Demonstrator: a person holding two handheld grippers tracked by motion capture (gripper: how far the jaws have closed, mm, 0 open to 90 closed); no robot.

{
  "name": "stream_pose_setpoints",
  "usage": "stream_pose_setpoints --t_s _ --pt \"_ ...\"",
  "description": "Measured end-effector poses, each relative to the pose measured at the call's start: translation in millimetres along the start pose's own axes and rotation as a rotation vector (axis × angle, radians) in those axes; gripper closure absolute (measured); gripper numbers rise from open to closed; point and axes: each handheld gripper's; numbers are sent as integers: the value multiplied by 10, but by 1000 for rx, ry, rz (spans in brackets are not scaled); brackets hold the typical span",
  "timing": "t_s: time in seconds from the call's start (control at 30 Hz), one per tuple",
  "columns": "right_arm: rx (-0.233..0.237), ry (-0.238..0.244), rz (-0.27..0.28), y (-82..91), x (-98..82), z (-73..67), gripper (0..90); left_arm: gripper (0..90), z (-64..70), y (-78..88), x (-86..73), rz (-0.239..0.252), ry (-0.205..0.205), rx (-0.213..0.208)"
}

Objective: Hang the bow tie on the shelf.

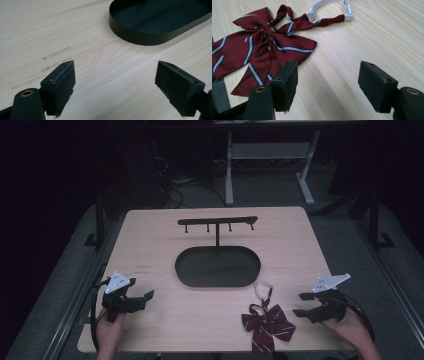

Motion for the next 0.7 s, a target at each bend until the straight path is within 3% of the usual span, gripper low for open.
stream_pose_setpoints --t_s 0.33,0.7 --pt "-10 28 -27 -46 65 -68 321 162 11 4 1 4 -9 -8" --pt "-13 102 -50 -71 353 -217 336 163 7 22 -13 6 0 1"
Point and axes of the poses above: each handheld gripper's, and its own axes: y roughly backward along the jaws, x roughly out of its top, z roughly to its right, and after that the axes turned 12 degrees about -y, right-handed
